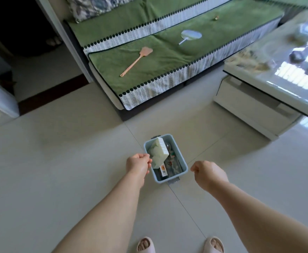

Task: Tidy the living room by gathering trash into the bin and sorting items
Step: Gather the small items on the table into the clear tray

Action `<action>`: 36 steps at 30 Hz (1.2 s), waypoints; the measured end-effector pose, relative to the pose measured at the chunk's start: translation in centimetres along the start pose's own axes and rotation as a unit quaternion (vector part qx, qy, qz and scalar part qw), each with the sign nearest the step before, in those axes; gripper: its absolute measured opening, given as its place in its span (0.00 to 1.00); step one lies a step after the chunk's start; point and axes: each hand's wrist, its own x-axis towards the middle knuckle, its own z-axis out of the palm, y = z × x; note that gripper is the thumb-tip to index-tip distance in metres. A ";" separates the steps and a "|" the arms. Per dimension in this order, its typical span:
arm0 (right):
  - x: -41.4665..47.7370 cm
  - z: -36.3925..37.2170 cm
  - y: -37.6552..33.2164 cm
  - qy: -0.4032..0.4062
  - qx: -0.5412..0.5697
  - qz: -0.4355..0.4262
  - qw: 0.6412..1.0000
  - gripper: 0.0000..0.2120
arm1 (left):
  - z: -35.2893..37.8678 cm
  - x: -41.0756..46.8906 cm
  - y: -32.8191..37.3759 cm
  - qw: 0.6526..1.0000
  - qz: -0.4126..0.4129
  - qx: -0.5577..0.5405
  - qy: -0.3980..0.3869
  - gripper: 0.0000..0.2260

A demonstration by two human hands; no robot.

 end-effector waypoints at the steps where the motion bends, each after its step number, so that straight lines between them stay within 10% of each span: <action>1: -0.5 -0.8 -0.2 0.010 0.002 0.001 1.000 0.18 | -0.3 -0.7 0.4 0.999 0.022 0.035 -0.008 0.07; 17: -7.6 -7.8 -0.7 0.165 0.079 0.042 0.982 0.18 | -1.6 -5.3 9.0 0.857 0.291 0.376 -0.200 0.06; 36: 3.3 -21.8 22.1 0.214 0.177 0.151 0.949 0.14 | 27.2 -11.8 17.6 0.790 0.355 0.443 -0.230 0.06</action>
